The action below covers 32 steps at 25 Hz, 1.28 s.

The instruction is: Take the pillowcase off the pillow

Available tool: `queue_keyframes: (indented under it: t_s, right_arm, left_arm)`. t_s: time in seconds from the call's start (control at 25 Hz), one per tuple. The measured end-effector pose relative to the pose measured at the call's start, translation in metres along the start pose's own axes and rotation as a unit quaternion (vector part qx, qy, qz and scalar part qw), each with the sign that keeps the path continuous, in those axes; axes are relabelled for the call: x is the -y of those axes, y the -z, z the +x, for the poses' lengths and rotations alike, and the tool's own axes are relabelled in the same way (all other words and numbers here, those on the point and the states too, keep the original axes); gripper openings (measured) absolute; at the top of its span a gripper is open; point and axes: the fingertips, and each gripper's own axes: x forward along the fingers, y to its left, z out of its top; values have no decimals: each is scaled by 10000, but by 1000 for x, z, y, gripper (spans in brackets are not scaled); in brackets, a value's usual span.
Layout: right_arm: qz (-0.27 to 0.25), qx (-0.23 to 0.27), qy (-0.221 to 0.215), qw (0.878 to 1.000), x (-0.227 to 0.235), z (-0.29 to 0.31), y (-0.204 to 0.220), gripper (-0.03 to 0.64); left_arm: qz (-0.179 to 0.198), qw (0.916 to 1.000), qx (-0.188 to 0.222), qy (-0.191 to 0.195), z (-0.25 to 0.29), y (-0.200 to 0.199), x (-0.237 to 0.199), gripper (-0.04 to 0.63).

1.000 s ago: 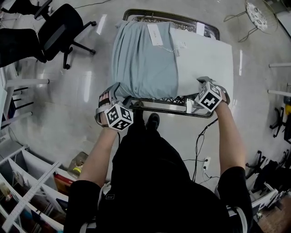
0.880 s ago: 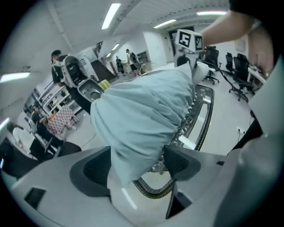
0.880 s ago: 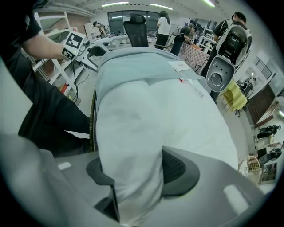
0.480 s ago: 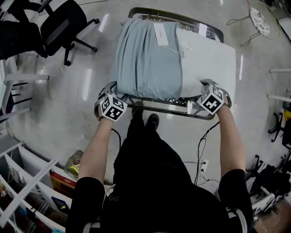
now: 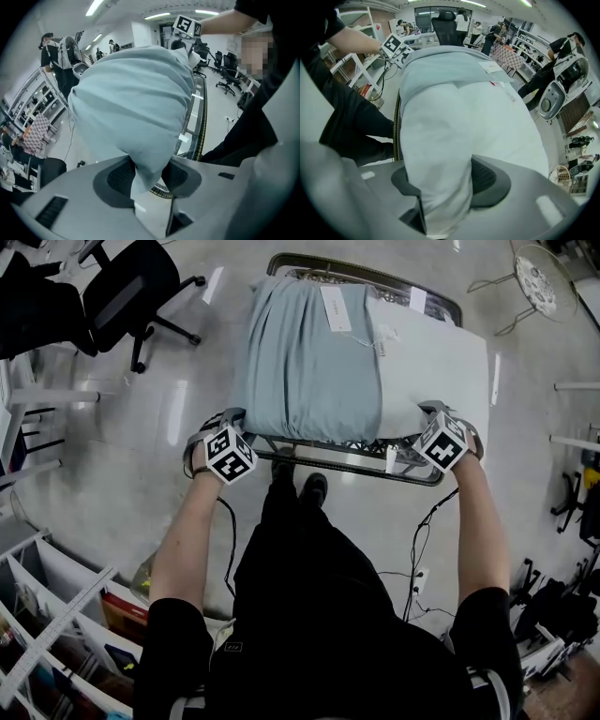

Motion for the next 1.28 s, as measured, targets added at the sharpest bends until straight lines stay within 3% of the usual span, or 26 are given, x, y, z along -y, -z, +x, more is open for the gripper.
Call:
queue_keyframes:
  t_s: [0.12, 0.28, 0.72, 1.0, 1.12, 1.28]
  right_arm:
    - [3, -8, 2, 10000, 1, -1, -1, 255]
    - [-3, -18, -18, 10000, 3, -8, -3, 252]
    - [79, -203, -86, 9997, 7, -19, 16, 247]
    - [215, -231, -95, 9995, 1, -17, 17, 251]
    - [126, -408, -110, 9990, -13, -10, 16, 287]
    - [248, -319, -275, 9988, -28, -4, 9, 273]
  left_arm:
    - [207, 9997, -112, -9, -1, 3, -4, 122]
    - [457, 9979, -393, -233, -9, 21, -19, 9]
    - [193, 9919, -802, -963, -62, 79, -109, 8]
    - [-61, 9909, -671, -1169, -83, 86, -137, 9]
    - [-219, 9903, -501, -1275, -90, 81, -144, 8]
    - [-312, 9895, -543, -1300, -99, 88, -169, 9]
